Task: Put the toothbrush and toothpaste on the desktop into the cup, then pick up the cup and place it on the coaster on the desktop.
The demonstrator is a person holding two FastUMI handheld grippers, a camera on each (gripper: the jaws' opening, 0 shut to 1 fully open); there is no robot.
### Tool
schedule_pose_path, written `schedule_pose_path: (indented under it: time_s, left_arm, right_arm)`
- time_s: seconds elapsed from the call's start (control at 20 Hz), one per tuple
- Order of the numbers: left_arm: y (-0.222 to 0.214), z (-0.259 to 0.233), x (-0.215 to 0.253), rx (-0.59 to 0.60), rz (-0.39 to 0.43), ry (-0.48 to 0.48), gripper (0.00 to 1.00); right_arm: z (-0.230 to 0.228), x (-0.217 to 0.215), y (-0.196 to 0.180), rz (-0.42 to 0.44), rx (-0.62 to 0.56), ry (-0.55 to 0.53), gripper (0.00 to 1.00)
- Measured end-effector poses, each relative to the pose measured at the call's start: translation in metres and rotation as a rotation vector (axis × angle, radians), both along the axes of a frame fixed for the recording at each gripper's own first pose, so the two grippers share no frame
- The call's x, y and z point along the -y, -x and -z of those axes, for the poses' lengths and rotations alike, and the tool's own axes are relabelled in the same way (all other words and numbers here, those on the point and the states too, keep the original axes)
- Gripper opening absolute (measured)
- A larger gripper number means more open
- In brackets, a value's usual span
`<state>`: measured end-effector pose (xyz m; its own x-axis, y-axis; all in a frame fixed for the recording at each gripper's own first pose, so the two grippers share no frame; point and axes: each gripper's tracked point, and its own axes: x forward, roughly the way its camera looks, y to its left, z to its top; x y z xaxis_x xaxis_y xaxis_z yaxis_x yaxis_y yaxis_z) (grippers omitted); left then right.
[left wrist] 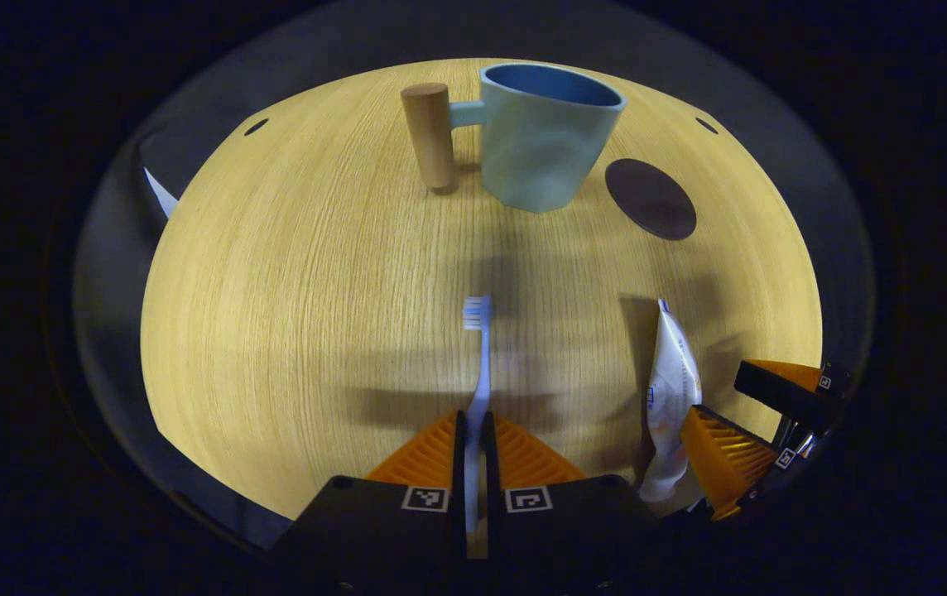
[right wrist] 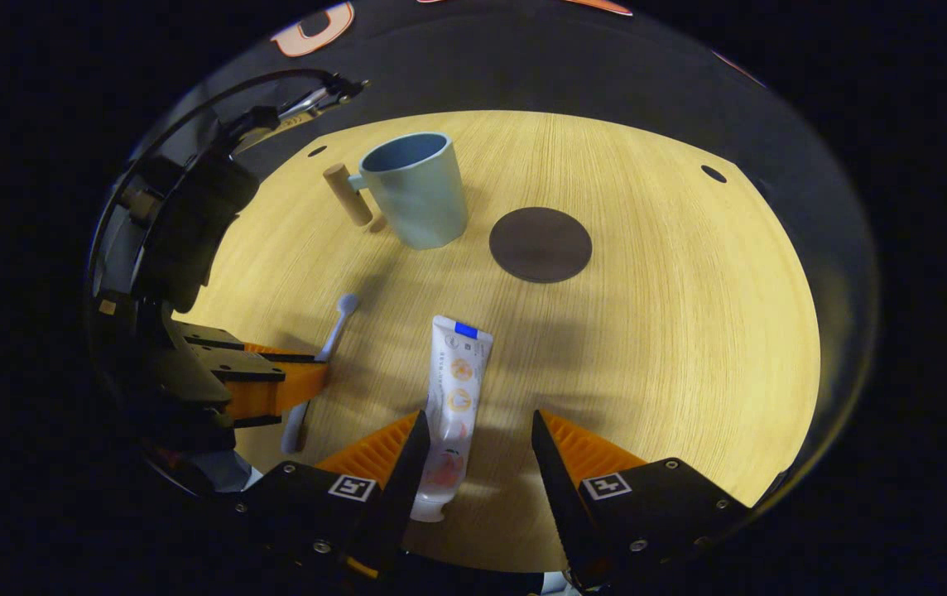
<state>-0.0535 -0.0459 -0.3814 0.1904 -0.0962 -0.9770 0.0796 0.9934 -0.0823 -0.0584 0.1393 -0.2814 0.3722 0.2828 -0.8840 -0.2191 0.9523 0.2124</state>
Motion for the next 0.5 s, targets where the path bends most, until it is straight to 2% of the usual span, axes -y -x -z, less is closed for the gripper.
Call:
schedule_pose_path:
  time_s: [0.2, 0.5]
  left_arm:
    - [-0.008, -0.002, 0.005, 0.005, 0.003, 0.059, 0.08]
    - [-0.060, -0.007, 0.007, 0.068, -0.003, 0.109, 0.07]
  right_arm:
    - [0.013, -0.007, -0.001, 0.010, -0.024, -0.011, 0.67]
    - [0.019, -0.016, -0.002, 0.024, -0.067, -0.024, 0.49]
